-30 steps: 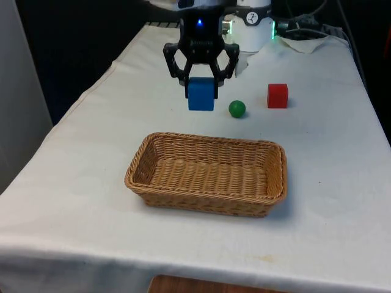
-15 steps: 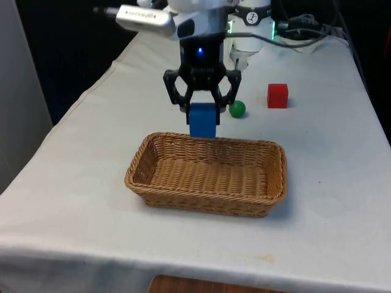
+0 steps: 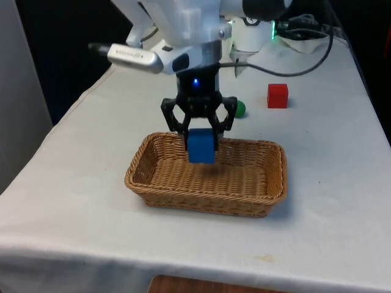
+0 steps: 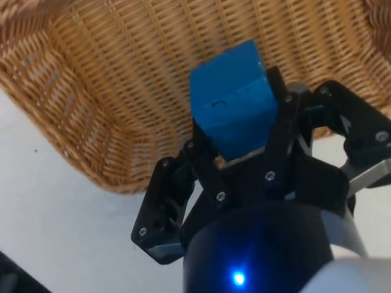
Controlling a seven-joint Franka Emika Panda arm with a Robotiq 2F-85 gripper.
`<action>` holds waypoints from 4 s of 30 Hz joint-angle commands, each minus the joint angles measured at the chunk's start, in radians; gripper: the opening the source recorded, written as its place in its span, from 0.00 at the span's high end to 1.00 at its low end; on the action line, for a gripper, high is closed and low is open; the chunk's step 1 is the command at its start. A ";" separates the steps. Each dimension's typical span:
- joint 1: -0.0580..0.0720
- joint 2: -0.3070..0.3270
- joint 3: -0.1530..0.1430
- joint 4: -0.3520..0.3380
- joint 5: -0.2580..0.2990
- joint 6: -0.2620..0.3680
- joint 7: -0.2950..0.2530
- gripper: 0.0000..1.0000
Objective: Place all non-red objects into the basket.
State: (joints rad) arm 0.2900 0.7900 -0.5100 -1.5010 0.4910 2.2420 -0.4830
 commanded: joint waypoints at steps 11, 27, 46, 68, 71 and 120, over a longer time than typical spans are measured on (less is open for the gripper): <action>-0.010 0.098 0.005 0.076 0.041 0.003 -0.015 0.98; -0.005 0.104 0.001 0.074 0.037 0.008 -0.013 0.00; 0.012 -0.013 -0.047 0.029 0.006 -0.086 -0.026 0.00; 0.046 -0.243 -0.055 -0.189 -0.076 -0.086 -0.046 0.00; 0.048 -0.261 -0.056 -0.207 -0.082 -0.085 -0.048 0.00; 0.059 -0.672 -0.049 -0.624 -0.257 -0.049 -0.028 0.00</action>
State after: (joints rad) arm 0.3430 0.1390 -0.5560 -2.0980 0.2630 2.1700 -0.5280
